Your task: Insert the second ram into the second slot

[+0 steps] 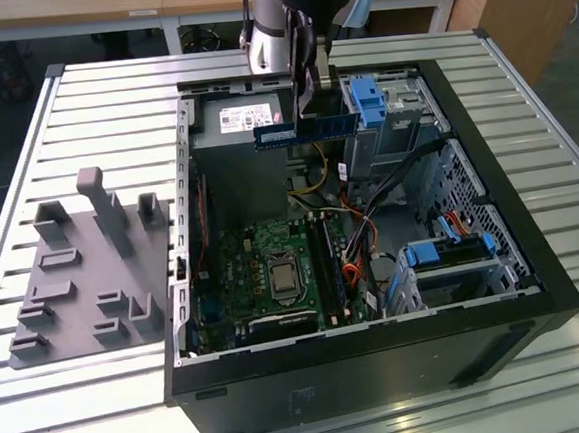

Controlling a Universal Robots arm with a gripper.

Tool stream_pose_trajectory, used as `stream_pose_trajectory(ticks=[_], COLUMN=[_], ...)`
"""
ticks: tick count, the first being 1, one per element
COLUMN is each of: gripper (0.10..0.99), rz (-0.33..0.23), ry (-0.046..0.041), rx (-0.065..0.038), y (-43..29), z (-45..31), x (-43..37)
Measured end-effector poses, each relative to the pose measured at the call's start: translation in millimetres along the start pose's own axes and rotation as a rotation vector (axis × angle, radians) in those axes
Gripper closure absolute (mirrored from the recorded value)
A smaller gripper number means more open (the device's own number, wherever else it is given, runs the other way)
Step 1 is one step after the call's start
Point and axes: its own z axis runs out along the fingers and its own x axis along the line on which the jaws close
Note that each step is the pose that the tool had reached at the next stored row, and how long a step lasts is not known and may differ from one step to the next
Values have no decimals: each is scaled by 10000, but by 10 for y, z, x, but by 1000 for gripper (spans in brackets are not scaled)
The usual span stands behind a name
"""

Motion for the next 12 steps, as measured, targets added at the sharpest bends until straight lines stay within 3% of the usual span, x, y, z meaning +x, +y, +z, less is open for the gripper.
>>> stream_pose_trajectory(ticks=[12], gripper=[949], rz=[311], ry=[-10], rx=[4], y=[0], z=[0], x=[0])
